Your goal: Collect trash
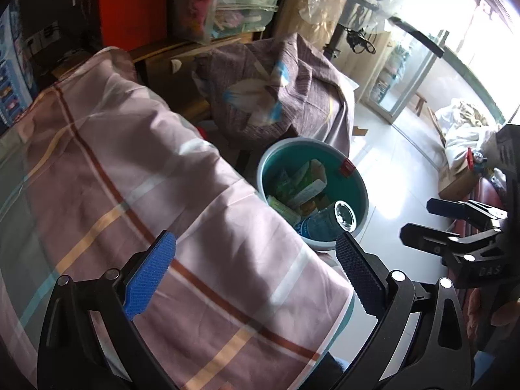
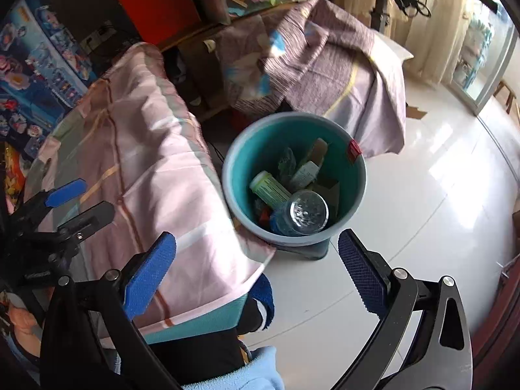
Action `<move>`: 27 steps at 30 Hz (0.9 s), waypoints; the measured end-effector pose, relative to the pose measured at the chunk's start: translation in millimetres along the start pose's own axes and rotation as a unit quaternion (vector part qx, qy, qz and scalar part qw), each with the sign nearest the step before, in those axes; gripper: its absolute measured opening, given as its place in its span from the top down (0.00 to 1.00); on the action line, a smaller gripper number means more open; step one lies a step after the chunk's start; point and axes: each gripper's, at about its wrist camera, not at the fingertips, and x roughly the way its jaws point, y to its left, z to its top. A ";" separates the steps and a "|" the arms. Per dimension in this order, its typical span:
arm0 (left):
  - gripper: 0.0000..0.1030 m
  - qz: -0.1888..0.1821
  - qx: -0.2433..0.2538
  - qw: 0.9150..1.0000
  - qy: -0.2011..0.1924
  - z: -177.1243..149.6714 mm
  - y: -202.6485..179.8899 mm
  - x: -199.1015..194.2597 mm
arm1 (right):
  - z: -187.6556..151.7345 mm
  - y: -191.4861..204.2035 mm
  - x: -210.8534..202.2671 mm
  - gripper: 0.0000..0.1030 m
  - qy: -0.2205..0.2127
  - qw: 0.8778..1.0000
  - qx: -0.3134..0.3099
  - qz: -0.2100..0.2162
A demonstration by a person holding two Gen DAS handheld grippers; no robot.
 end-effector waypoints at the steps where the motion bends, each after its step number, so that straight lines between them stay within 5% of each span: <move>1: 0.04 0.001 -0.001 1.000 -0.001 -1.3 2.3 -2.3 | -0.9 1.7 -3.0 0.07 -0.004 1.000 0.000 0.002; 27: 0.04 0.034 -0.053 0.998 -0.028 -22.0 52.7 -23.4 | -18.1 32.8 6.8 0.07 -0.009 0.999 -0.020 -0.030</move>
